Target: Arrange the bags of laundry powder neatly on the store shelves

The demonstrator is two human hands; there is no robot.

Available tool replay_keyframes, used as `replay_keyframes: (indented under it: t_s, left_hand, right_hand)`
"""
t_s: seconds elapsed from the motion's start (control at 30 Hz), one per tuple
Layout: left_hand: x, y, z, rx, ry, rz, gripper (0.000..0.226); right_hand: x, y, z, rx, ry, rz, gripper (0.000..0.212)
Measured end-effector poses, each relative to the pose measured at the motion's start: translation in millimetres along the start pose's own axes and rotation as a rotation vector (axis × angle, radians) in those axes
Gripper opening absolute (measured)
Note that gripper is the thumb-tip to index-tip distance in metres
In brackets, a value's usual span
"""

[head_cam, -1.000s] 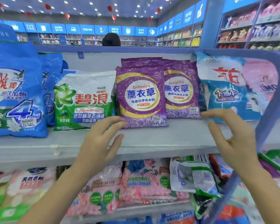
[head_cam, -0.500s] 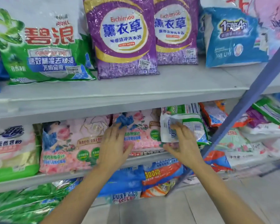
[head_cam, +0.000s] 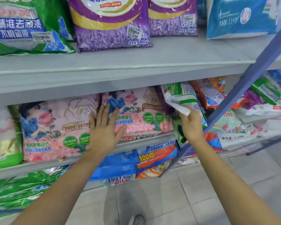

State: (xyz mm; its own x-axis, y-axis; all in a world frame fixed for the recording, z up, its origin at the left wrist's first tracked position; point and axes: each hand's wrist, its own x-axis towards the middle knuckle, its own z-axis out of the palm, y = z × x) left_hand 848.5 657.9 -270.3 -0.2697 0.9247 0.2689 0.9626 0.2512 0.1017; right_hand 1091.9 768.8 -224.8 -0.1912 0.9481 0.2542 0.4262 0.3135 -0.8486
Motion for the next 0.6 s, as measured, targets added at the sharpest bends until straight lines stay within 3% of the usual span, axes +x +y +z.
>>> replay_keyframes:
  t_s: [0.17, 0.43, 0.53, 0.6]
  left_hand:
    - [-1, 2, -6, -0.03, -0.033, 0.002, 0.075]
    - [-2, 8, -22, -0.015, -0.104, -0.025, 0.07]
    - [-6, 28, -38, -0.211, -0.12, 0.053, 0.059]
    - [-16, 53, -63, -0.609, -0.213, 0.151, 0.077]
  right_hand:
    - [-2, -28, -50, 0.215, 0.137, 0.081, 0.046]
    - [-16, -93, -111, 0.268, 0.082, 0.052, 0.03]
    - [-22, -120, -123, 0.29, 0.092, 0.065, 0.038]
    - [-25, -137, -128, 0.315, 0.088, 0.029, 0.032]
